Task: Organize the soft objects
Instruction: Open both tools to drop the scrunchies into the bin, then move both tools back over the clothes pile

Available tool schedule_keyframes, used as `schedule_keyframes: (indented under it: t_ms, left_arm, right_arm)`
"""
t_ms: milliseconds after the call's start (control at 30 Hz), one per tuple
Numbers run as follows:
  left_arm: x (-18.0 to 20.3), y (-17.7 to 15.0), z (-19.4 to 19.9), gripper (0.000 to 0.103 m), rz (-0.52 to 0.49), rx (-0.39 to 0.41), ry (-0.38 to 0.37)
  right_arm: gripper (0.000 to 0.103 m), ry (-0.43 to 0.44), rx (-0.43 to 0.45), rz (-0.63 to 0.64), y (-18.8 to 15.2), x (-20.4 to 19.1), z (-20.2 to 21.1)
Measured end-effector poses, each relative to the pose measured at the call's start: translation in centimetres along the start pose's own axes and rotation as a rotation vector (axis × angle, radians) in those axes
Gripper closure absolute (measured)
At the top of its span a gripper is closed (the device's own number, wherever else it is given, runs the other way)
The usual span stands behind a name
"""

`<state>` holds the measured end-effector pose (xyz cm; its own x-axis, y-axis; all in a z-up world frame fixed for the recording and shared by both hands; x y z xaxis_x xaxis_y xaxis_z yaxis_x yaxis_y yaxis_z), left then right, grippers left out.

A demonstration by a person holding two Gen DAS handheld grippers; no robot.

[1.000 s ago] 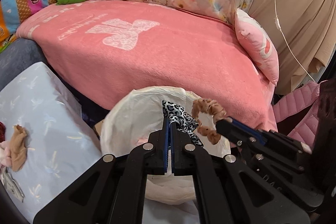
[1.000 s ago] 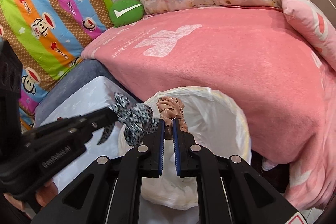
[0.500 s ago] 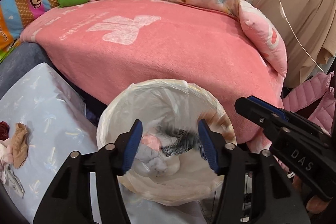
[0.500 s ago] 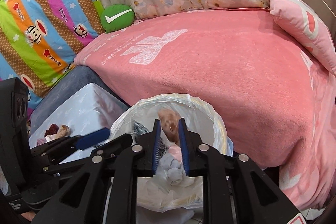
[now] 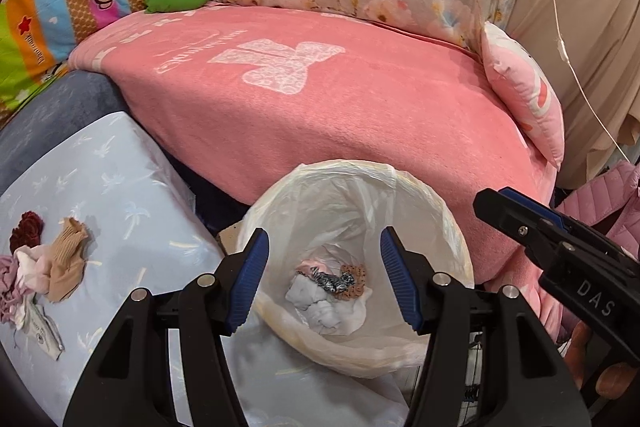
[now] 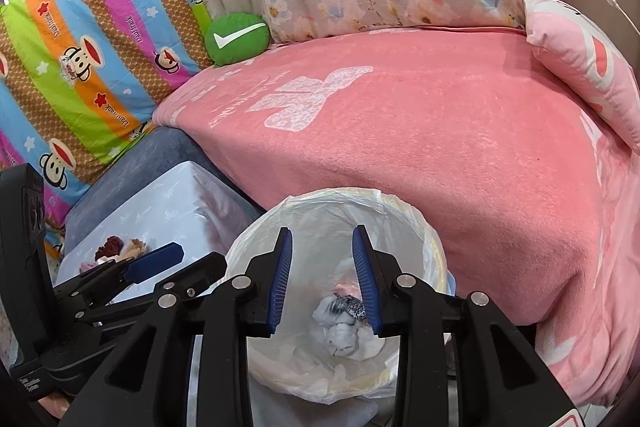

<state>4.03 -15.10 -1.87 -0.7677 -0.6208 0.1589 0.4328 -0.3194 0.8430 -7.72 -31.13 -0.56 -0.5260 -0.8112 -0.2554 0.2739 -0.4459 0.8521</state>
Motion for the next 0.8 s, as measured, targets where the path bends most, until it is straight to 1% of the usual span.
schedule_keyframes:
  t_ms: [233, 400, 733, 767, 800]
  left_arm:
    - [-2.5, -0.3, 1.3, 0.046, 0.027, 0.018, 0.056]
    - [-4.5, -0.5, 2.2, 0.044, 0.051, 0.03, 0.098]
    - [-9.4, -1.3, 4.0, 0.044, 0.115, 0.045, 0.191]
    - [-9.8, -1.4, 4.2, 0.043, 0.119, 0.046, 0.202]
    - [-10.4, -1.6, 4.5, 0.039, 0.123, 0.045, 0.216]
  right_arm:
    - [0.068, 0.041, -0.024, 0.036, -0.6, -2.7, -0.5]
    - [0.068, 0.075, -0.041, 0.066, -1.1, -5.2, -1.0]
    - [0.068, 0.146, -0.075, 0.135, -2.2, -10.9, -2.0]
    - [0.067, 0.15, -0.077, 0.139, -2.3, -11.3, -2.0]
    - [0.065, 0.156, -0.079, 0.143, -2.4, -11.8, -2.1]
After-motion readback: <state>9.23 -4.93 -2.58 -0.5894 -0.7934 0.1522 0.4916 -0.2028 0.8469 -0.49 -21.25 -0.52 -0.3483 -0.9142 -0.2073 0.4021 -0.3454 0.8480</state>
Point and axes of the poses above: each gripper's, at about its wrist camera, not at the fingertips, and z roughly against the way its jaws point, x to its right, y to its top, the point moved 2 cm from there along -z, roughly the way its jaws point, and after that the axes turned 13 degrees about x, right-handed, at the moved point
